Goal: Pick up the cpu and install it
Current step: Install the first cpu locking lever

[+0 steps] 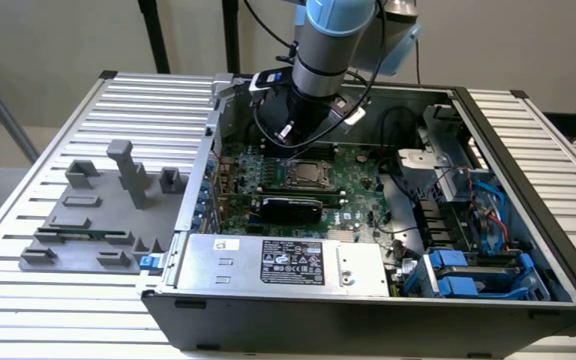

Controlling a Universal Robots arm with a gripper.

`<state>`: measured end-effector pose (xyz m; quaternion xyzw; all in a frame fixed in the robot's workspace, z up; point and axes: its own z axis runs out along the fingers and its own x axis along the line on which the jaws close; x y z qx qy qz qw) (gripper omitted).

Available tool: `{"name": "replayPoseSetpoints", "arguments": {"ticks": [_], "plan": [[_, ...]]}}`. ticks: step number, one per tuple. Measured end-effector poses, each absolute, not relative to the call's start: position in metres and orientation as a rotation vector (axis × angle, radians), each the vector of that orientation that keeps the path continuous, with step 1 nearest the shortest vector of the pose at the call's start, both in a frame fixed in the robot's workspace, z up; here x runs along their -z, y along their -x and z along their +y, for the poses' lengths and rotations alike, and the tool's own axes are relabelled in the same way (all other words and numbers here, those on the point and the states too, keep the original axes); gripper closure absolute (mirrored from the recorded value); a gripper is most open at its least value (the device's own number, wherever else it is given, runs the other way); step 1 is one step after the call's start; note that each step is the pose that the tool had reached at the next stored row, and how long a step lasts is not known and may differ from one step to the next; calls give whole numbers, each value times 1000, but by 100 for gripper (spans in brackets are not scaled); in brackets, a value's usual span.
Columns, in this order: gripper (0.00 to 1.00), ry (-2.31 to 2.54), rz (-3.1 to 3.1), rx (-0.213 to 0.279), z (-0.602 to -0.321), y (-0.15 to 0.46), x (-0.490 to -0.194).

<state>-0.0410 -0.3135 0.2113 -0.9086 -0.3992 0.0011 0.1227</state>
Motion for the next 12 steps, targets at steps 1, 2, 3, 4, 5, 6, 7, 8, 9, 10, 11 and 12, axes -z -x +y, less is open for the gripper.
{"name": "replayPoseSetpoints", "arguments": {"ticks": [1, 2, 3, 4, 5, 6, 7, 8, 9, 10, 11, 12], "plan": [[89, 2651, -1165, -3, -314, 41, -211], [89, 2651, -1165, -3, -314, 41, -211], [89, 2651, -1165, -3, -314, 41, -211], [89, 2651, -1165, -3, -314, 41, -211], [89, 2651, -1165, -4, -314, 40, -211], [89, 2651, -1165, -4, -314, 40, -211], [89, 2651, -1165, -4, -314, 40, -211], [89, 2651, -1165, -4, -314, 39, -211], [89, 2651, -1166, -4, -314, 38, -210], [89, 2651, -1166, -4, -314, 37, -210], [89, 2651, -1166, -4, -315, 36, -210], [89, 2650, -1167, -4, -315, 35, -210]]}}
